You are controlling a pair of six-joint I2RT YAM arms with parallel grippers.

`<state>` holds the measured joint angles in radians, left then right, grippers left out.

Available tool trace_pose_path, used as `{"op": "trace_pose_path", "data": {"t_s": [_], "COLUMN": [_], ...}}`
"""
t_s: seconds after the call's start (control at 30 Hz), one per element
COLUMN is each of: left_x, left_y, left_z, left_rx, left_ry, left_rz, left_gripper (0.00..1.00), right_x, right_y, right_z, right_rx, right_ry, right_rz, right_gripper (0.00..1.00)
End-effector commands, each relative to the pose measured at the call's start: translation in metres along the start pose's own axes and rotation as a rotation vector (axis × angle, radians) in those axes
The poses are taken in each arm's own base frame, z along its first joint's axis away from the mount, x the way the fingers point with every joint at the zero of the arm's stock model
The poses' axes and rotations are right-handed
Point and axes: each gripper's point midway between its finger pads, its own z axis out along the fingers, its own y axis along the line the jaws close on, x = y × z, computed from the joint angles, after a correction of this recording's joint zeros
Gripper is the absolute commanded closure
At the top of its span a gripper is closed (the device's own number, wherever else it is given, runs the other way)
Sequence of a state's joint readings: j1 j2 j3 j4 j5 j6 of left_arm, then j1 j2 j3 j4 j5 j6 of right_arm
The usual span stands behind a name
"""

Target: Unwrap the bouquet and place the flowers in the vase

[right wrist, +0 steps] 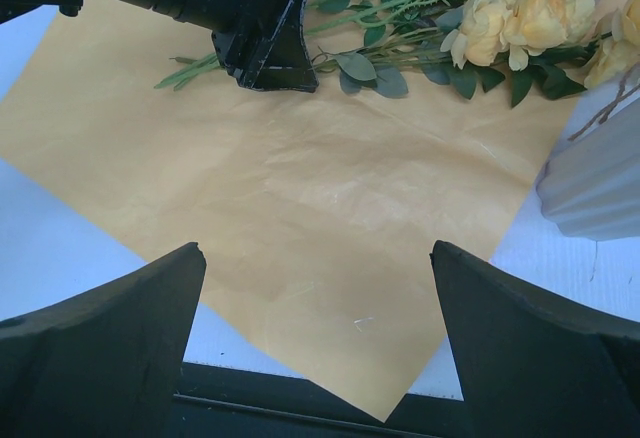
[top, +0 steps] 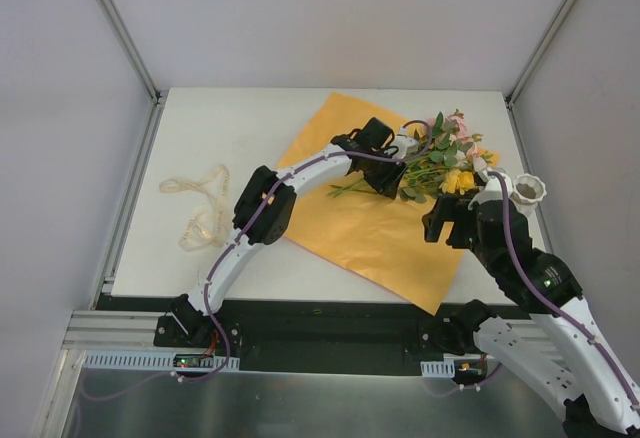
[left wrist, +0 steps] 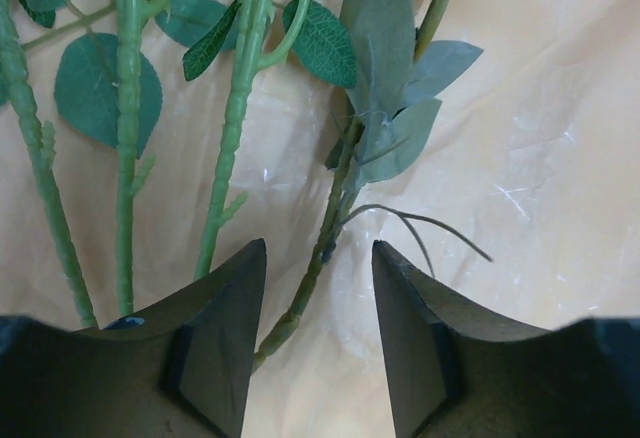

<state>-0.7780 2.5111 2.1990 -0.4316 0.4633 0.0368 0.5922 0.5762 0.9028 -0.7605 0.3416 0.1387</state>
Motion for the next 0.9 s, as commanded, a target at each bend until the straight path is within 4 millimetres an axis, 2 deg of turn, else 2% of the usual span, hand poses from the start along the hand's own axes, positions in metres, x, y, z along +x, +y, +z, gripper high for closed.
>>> {"op": "trace_pose_path", "data": {"t_s": [0.0, 0.17, 0.27, 0.3, 0.33, 0.37, 0.4, 0.47, 0.5, 0.53, 0.6, 0.63, 0.7, 0.73, 0.83, 0.87], "left_x": [-0.008, 0.0, -0.008, -0.01, -0.018, -0.022, -0.024, -0.04, -0.039, -0.051, -0.054, -0.063, -0.066, -0.072, -0.08, -0.08], "left_y": [-0.008, -0.011, -0.02, -0.023, -0.027, -0.028, -0.028, -0.038, -0.04, -0.048, -0.053, -0.062, -0.069, -0.083, -0.095, -0.092], "left_z": [-0.001, 0.008, 0.005, 0.003, -0.004, -0.009, -0.014, -0.032, -0.037, -0.053, -0.066, -0.082, -0.095, -0.109, -0.135, -0.14], "left_rx": [0.023, -0.016, -0.039, -0.044, -0.053, -0.062, -0.071, -0.071, -0.075, -0.075, -0.077, -0.064, -0.031, 0.026, 0.11, 0.113], "left_ry": [-0.015, 0.008, -0.006, -0.008, -0.026, -0.036, -0.04, -0.079, -0.079, -0.109, -0.121, -0.15, -0.164, -0.181, -0.203, -0.205], "left_rz": [0.037, 0.069, 0.11, 0.12, 0.126, 0.121, 0.115, 0.103, 0.09, 0.088, 0.058, 0.027, -0.047, -0.062, -0.151, -0.196], "left_gripper": [0.56, 0.69, 0.83, 0.93, 0.99, 1.0, 1.0, 1.0, 1.0, 1.0, 1.0, 1.0, 1.0, 1.0, 1.0, 1.0], "right_x": [-0.003, -0.003, -0.002, -0.002, -0.002, -0.002, -0.003, -0.002, -0.003, -0.004, -0.006, -0.011, -0.017, -0.025, -0.035, -0.041], "right_y": [-0.007, -0.007, -0.006, -0.005, -0.005, -0.005, -0.004, -0.004, -0.004, -0.003, -0.001, 0.001, 0.003, 0.006, 0.002, -0.001], "right_z": [-0.004, -0.003, -0.003, -0.003, -0.003, -0.003, -0.003, -0.003, -0.003, -0.002, 0.0, -0.002, -0.002, -0.006, -0.009, -0.013], "right_rx": [0.026, 0.027, 0.025, 0.022, 0.02, 0.021, 0.02, 0.022, 0.024, 0.025, 0.025, 0.02, 0.021, 0.012, 0.06, 0.085], "right_ry": [-0.02, -0.02, -0.014, -0.015, -0.011, -0.011, -0.011, -0.007, -0.008, -0.003, 0.004, -0.004, -0.005, -0.02, -0.034, -0.052], "right_rz": [0.013, 0.019, 0.022, 0.021, 0.022, 0.024, 0.024, 0.03, 0.033, 0.033, 0.028, 0.03, 0.033, 0.045, 0.114, 0.152], "right_gripper": [0.0, 0.0, 0.0, 0.0, 0.0, 0.0, 0.0, 0.0, 0.0, 0.0, 0.0, 0.0, 0.01, 0.0, 0.0, 0.01]}}
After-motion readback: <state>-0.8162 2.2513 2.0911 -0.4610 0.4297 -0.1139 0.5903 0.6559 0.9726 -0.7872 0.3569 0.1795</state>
